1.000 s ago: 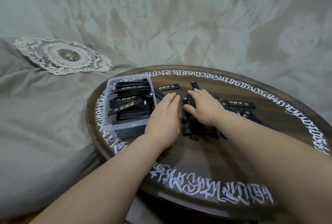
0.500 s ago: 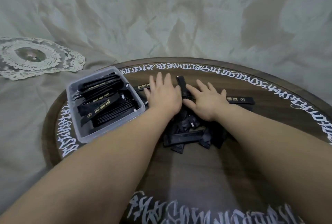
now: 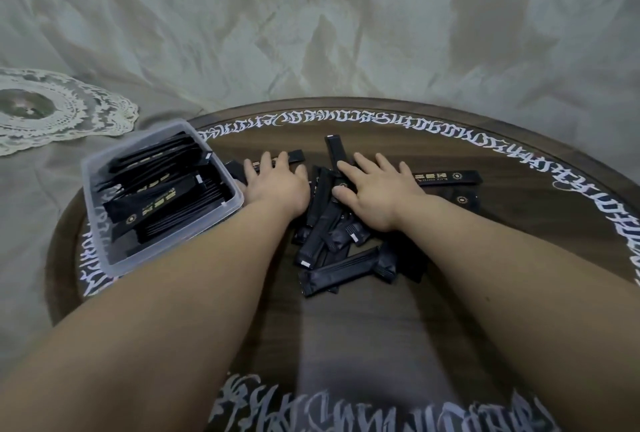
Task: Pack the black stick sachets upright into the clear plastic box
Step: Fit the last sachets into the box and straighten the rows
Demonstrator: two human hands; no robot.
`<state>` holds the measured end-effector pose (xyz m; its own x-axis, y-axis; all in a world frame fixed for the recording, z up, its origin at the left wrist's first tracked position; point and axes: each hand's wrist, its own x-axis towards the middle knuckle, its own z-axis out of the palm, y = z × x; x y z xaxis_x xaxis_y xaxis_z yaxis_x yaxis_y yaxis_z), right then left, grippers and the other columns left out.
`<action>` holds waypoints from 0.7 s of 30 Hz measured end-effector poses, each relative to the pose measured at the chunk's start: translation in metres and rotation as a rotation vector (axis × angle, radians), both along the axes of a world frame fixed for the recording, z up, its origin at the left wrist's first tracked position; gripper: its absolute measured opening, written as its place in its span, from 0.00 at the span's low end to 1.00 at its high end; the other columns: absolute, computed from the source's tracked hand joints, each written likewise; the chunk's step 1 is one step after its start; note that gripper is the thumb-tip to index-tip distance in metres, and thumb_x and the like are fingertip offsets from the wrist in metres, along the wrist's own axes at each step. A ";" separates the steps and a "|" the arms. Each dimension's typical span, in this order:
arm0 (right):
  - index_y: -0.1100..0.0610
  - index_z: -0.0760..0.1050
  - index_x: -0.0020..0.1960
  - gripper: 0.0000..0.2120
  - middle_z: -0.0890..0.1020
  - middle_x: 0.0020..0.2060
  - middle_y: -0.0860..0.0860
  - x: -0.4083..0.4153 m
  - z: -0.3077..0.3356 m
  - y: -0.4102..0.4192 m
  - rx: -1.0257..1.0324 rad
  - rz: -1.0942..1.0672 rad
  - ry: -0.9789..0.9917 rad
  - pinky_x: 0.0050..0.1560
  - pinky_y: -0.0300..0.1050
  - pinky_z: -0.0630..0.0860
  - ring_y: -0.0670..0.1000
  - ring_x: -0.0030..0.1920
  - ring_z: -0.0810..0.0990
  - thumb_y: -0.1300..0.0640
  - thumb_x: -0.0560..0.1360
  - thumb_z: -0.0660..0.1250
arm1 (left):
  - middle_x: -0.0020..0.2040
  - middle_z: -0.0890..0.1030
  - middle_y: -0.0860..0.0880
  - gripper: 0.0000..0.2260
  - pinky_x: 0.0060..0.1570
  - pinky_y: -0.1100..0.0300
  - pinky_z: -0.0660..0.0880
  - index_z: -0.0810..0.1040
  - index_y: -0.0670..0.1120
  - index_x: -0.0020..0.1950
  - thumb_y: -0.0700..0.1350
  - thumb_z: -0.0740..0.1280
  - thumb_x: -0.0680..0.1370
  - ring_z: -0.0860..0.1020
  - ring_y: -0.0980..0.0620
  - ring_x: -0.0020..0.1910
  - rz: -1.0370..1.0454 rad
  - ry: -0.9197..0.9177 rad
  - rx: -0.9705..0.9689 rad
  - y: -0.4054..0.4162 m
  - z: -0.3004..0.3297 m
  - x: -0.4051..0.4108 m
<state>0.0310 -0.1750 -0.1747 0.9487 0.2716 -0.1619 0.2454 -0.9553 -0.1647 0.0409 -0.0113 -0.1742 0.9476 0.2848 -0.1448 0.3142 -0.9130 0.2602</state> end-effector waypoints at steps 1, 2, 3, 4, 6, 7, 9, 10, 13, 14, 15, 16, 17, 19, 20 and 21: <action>0.42 0.44 0.77 0.30 0.45 0.78 0.47 -0.003 0.000 0.001 0.001 0.004 0.002 0.74 0.61 0.42 0.55 0.77 0.42 0.34 0.78 0.44 | 0.80 0.48 0.50 0.24 0.73 0.39 0.42 0.52 0.53 0.79 0.55 0.46 0.82 0.42 0.42 0.78 -0.022 0.005 -0.016 -0.001 0.000 -0.004; 0.43 0.44 0.77 0.30 0.45 0.78 0.47 -0.007 0.000 0.002 0.004 0.007 0.006 0.74 0.60 0.42 0.55 0.77 0.42 0.35 0.79 0.44 | 0.80 0.49 0.50 0.23 0.73 0.39 0.42 0.53 0.53 0.79 0.54 0.45 0.83 0.42 0.43 0.78 -0.046 0.006 -0.039 -0.003 0.000 -0.008; 0.43 0.45 0.77 0.30 0.45 0.78 0.47 -0.011 0.000 0.003 0.007 0.009 0.009 0.74 0.59 0.42 0.55 0.77 0.42 0.35 0.79 0.44 | 0.80 0.49 0.50 0.23 0.73 0.39 0.43 0.53 0.53 0.78 0.53 0.45 0.83 0.42 0.43 0.78 -0.066 0.009 -0.055 -0.005 0.002 -0.013; 0.44 0.45 0.77 0.30 0.45 0.78 0.47 -0.016 0.000 0.004 0.011 0.009 0.013 0.74 0.58 0.42 0.55 0.77 0.42 0.35 0.79 0.45 | 0.80 0.49 0.50 0.23 0.72 0.38 0.43 0.54 0.53 0.78 0.53 0.45 0.83 0.42 0.43 0.78 -0.091 0.014 -0.072 -0.008 0.003 -0.018; 0.45 0.45 0.78 0.30 0.46 0.78 0.48 -0.028 0.000 0.006 0.017 0.007 0.018 0.74 0.57 0.42 0.55 0.77 0.42 0.36 0.79 0.45 | 0.80 0.50 0.50 0.23 0.72 0.39 0.43 0.55 0.53 0.78 0.53 0.45 0.83 0.42 0.43 0.78 -0.137 0.031 -0.122 -0.012 0.007 -0.031; 0.45 0.45 0.78 0.30 0.46 0.78 0.48 -0.034 0.000 0.007 0.021 0.007 0.018 0.75 0.56 0.43 0.56 0.77 0.43 0.37 0.79 0.45 | 0.80 0.50 0.50 0.23 0.73 0.40 0.43 0.56 0.53 0.78 0.53 0.45 0.82 0.43 0.43 0.78 -0.158 0.046 -0.133 -0.015 0.006 -0.038; 0.47 0.47 0.78 0.29 0.48 0.78 0.50 -0.049 0.004 0.008 0.034 0.017 0.012 0.75 0.56 0.45 0.56 0.77 0.45 0.39 0.80 0.46 | 0.79 0.51 0.49 0.27 0.74 0.42 0.45 0.58 0.51 0.78 0.56 0.44 0.80 0.44 0.44 0.78 -0.215 0.100 -0.153 -0.018 0.010 -0.053; 0.49 0.49 0.78 0.28 0.49 0.78 0.50 -0.056 0.006 0.008 0.049 0.025 0.008 0.75 0.55 0.46 0.56 0.77 0.46 0.40 0.80 0.47 | 0.79 0.53 0.48 0.29 0.74 0.43 0.46 0.60 0.49 0.77 0.58 0.43 0.78 0.46 0.44 0.78 -0.241 0.120 -0.169 -0.020 0.013 -0.060; 0.49 0.53 0.76 0.27 0.52 0.77 0.50 -0.077 0.015 -0.008 0.092 -0.046 -0.086 0.74 0.58 0.48 0.55 0.77 0.48 0.40 0.80 0.48 | 0.74 0.64 0.42 0.25 0.72 0.52 0.56 0.65 0.43 0.73 0.56 0.50 0.82 0.60 0.43 0.74 -0.277 0.104 -0.199 -0.025 0.029 -0.086; 0.48 0.54 0.76 0.28 0.52 0.77 0.50 -0.084 0.018 -0.018 0.092 -0.122 -0.131 0.73 0.61 0.47 0.55 0.77 0.47 0.39 0.80 0.48 | 0.74 0.65 0.42 0.27 0.71 0.52 0.58 0.63 0.43 0.75 0.59 0.52 0.81 0.62 0.42 0.73 -0.276 0.077 -0.207 -0.024 0.032 -0.093; 0.47 0.54 0.76 0.28 0.51 0.78 0.49 -0.091 0.019 -0.031 0.082 -0.218 -0.158 0.72 0.63 0.45 0.55 0.77 0.46 0.37 0.79 0.48 | 0.76 0.62 0.43 0.33 0.72 0.50 0.58 0.59 0.45 0.77 0.64 0.54 0.79 0.60 0.42 0.74 -0.284 0.067 -0.190 -0.021 0.032 -0.099; 0.46 0.54 0.76 0.29 0.49 0.78 0.50 -0.099 0.019 -0.044 0.065 -0.321 -0.154 0.72 0.65 0.44 0.57 0.77 0.44 0.36 0.79 0.47 | 0.78 0.58 0.45 0.38 0.73 0.47 0.55 0.55 0.47 0.78 0.69 0.54 0.76 0.55 0.43 0.76 -0.312 0.064 -0.143 -0.017 0.032 -0.107; 0.46 0.53 0.76 0.30 0.48 0.78 0.51 -0.107 0.019 -0.058 0.051 -0.416 -0.117 0.71 0.67 0.43 0.58 0.77 0.42 0.34 0.78 0.46 | 0.79 0.53 0.47 0.41 0.74 0.43 0.51 0.52 0.50 0.79 0.73 0.53 0.73 0.49 0.43 0.78 -0.349 0.082 -0.085 -0.013 0.028 -0.112; 0.46 0.52 0.77 0.32 0.47 0.78 0.53 -0.123 0.016 -0.077 0.058 -0.532 0.002 0.71 0.68 0.43 0.61 0.76 0.42 0.32 0.77 0.45 | 0.80 0.47 0.50 0.43 0.73 0.39 0.46 0.47 0.54 0.79 0.75 0.51 0.70 0.43 0.45 0.78 -0.400 0.132 -0.014 -0.006 0.020 -0.124; 0.45 0.51 0.77 0.33 0.47 0.78 0.53 -0.129 0.014 -0.081 0.068 -0.535 0.048 0.72 0.67 0.44 0.61 0.76 0.42 0.32 0.77 0.44 | 0.80 0.46 0.51 0.43 0.73 0.39 0.45 0.46 0.55 0.79 0.75 0.51 0.70 0.42 0.45 0.78 -0.416 0.144 -0.002 -0.004 0.014 -0.129; 0.45 0.50 0.77 0.32 0.47 0.78 0.53 -0.134 0.012 -0.081 0.072 -0.511 0.071 0.72 0.66 0.44 0.61 0.76 0.42 0.32 0.77 0.44 | 0.80 0.44 0.52 0.44 0.73 0.39 0.45 0.45 0.55 0.79 0.75 0.51 0.70 0.42 0.46 0.78 -0.430 0.142 0.005 -0.005 0.010 -0.136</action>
<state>-0.1032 -0.2555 -0.1622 0.9506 -0.2101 -0.2287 -0.2632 -0.9359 -0.2341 -0.0946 -0.0160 -0.1639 0.9508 -0.1293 -0.2816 -0.0617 -0.9695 0.2370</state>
